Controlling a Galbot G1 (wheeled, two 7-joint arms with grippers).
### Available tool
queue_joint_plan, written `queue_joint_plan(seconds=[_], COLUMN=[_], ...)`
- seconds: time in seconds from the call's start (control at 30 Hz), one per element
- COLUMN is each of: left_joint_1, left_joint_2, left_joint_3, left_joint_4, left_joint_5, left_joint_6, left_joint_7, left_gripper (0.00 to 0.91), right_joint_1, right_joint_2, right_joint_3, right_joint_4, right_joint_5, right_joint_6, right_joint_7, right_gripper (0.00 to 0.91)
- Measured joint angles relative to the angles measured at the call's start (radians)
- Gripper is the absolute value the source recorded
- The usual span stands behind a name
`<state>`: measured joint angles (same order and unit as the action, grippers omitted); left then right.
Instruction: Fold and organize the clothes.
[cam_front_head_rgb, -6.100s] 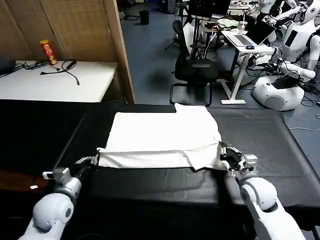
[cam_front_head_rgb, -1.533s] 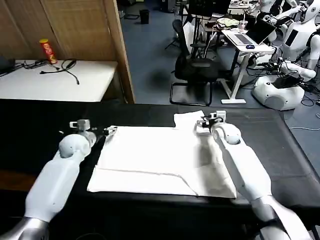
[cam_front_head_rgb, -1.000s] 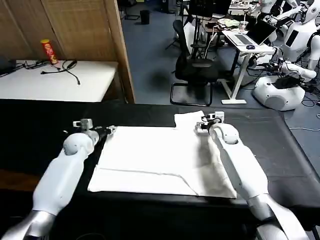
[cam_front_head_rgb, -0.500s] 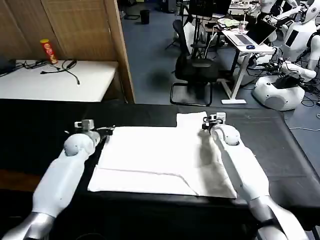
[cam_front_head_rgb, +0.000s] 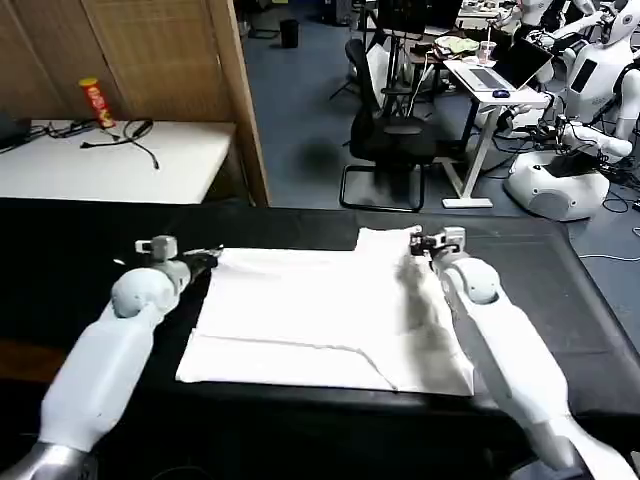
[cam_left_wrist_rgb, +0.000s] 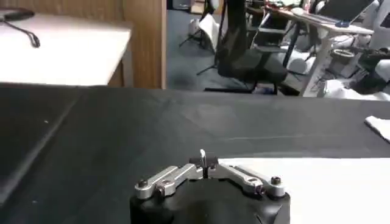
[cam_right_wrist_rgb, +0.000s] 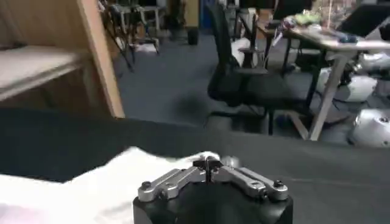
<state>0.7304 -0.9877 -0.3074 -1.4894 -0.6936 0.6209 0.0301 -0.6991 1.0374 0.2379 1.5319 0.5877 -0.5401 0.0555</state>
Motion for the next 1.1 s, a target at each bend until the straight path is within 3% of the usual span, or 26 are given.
queue_joint_plan(seconds=[0.17, 0.27, 0.63, 0.87, 1.1], left_joint_1=[0.085, 0.146, 0.364, 0.489, 0.58], left_joint_2=[0.057, 0.085, 0.177, 0.187, 0.193], left_joint_3=[-0.035, -0.056, -0.152, -0.195, -0.214], left_joint_4=[-0.12, -0.185, -0.374, -0.48, -0.517], left_joint_5=[-0.022, -0.025, -0.075, -0.024, 0.018], left_joint_6=[0.003, 0.006, 0.027, 0.048, 0.061], left_joint_7=[-0.004, -0.016, -0.053, -0.062, -0.057], left_gripper=[0.0, 0.0, 0.0, 0.0, 0.0], right_joint_1=[-0.1, -0.162, -0.367, -0.433, -0.461], right_joint_2=[-0.074, -0.113, -0.215, -0.244, -0.265], right_joint_3=[0.04, 0.058, 0.094, 0.091, 0.099], right_joint_4=[0.126, 0.207, 0.44, 0.476, 0.497], right_joint_5=[0.02, 0.055, 0.071, 0.079, 0.079], right_joint_6=[-0.027, -0.065, -0.196, -0.196, -0.196], right_joint_7=[0.01, 0.04, 0.089, 0.078, 0.07], right_gripper=[0.049, 0.049, 0.049, 0.049, 0.049])
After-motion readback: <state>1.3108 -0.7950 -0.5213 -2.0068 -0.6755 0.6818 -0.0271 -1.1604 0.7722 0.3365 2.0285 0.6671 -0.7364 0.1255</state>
